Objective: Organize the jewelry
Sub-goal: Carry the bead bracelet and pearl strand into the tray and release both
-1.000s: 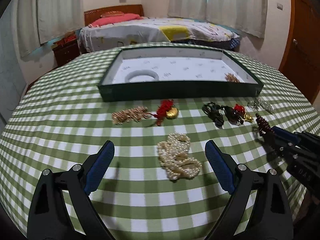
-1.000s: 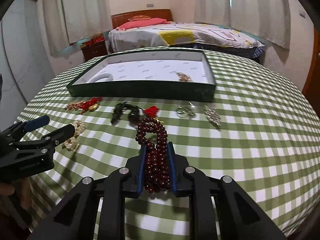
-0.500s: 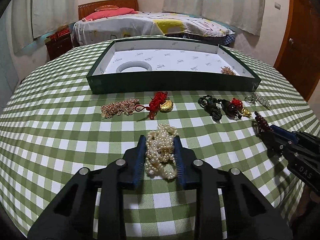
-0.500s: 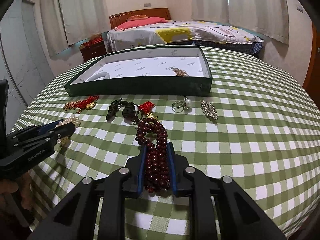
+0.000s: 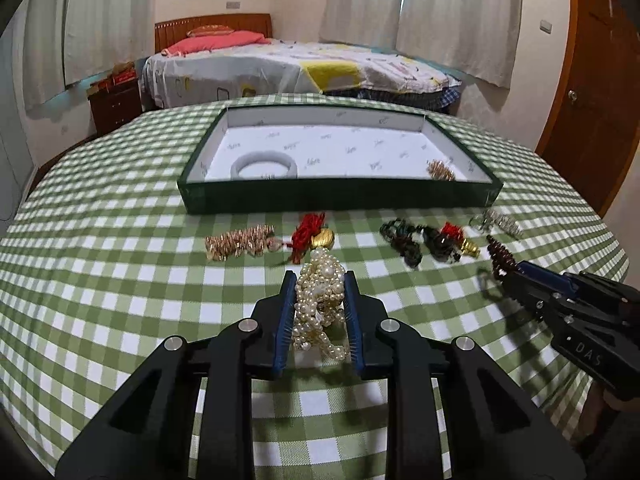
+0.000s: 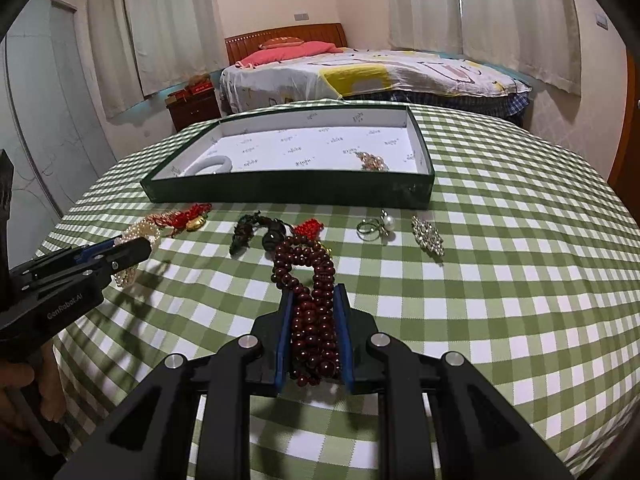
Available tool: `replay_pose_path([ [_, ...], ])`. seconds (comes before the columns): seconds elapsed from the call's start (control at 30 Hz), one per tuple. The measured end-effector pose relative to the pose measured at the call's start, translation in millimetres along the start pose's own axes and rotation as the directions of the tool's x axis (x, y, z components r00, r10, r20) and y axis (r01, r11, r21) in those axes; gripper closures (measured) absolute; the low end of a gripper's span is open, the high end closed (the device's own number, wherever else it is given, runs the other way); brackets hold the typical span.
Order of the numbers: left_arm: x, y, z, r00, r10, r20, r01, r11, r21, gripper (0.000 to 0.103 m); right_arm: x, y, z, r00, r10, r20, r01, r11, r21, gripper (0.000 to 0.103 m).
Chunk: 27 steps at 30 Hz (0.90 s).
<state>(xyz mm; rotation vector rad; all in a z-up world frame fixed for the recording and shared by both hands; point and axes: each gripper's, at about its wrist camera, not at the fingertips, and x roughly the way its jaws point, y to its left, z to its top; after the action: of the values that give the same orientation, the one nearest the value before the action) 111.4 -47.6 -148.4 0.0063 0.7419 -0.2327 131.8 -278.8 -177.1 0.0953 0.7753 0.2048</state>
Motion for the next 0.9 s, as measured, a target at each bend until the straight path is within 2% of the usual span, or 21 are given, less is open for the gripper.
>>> replay_pose_path([
  [0.33,-4.2,-4.6,41.6,0.997,-0.021,0.077,0.021,1.000,0.003,0.080,-3.3,1.5,37.3,0.998,0.010,0.065,-0.010,1.000,-0.007,0.082],
  [0.77,15.9,-11.8,119.4,0.978,-0.033,0.205,0.035,0.999,-0.004,0.080,6.1,3.6,123.1,0.978,0.018,0.207,-0.017,1.000,-0.006,0.082],
  [0.9,41.8,-14.2,128.7,0.985,-0.022,0.171,0.021,1.000,0.006,0.080,28.4,0.3,133.7,0.983,0.024,0.182,-0.027,1.000,0.013,0.082],
])
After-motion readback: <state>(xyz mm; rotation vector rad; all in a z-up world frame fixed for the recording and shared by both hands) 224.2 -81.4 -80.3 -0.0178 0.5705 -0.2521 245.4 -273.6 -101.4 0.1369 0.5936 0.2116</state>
